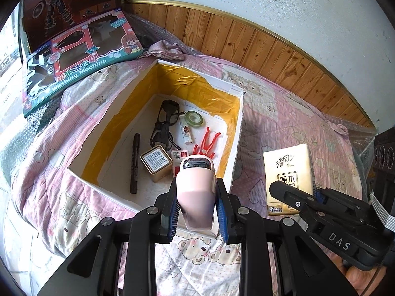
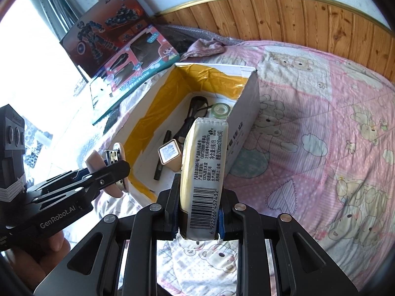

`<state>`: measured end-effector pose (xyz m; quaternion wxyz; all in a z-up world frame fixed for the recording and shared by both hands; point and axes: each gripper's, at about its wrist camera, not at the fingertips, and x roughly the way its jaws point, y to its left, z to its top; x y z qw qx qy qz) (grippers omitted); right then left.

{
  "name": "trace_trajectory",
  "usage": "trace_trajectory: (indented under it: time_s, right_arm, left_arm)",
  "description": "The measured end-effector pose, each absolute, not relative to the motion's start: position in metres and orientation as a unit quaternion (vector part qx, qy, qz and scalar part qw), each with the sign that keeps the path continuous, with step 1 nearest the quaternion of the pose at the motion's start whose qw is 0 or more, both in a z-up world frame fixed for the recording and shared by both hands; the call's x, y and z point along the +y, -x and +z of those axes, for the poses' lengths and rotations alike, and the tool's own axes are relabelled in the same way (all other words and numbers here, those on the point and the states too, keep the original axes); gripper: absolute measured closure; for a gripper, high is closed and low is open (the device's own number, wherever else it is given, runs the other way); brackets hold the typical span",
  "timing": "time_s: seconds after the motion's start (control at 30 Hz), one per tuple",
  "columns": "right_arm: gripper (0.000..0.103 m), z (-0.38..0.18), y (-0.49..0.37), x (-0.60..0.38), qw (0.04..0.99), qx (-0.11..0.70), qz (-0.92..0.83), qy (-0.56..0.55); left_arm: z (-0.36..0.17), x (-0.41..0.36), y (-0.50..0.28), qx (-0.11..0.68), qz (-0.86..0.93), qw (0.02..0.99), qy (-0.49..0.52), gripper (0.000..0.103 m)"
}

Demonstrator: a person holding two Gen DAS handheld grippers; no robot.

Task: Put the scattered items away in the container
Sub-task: 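Carry the pink bottle in left tool while right tool carries the tissue pack over the box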

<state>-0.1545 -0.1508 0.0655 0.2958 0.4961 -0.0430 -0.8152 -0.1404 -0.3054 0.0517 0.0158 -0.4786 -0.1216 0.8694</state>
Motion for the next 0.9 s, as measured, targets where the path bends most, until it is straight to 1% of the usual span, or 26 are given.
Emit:
trace_trajectory:
  time_s: [0.57,0.9]
  right_arm:
    - [0.079,0.079,0.178,-0.193,0.322,-0.027,-0.812,-0.486]
    - [0.079,0.071,0.191,-0.215,0.331,-0.015,-0.804,-0.494]
  left_arm:
    - [0.049,-0.346,0.155,-0.145,0.870,-0.014,0.471,0.075]
    - [0.049,-0.372,0.182,-0.153,0.873,-0.027,0.462,0.075]
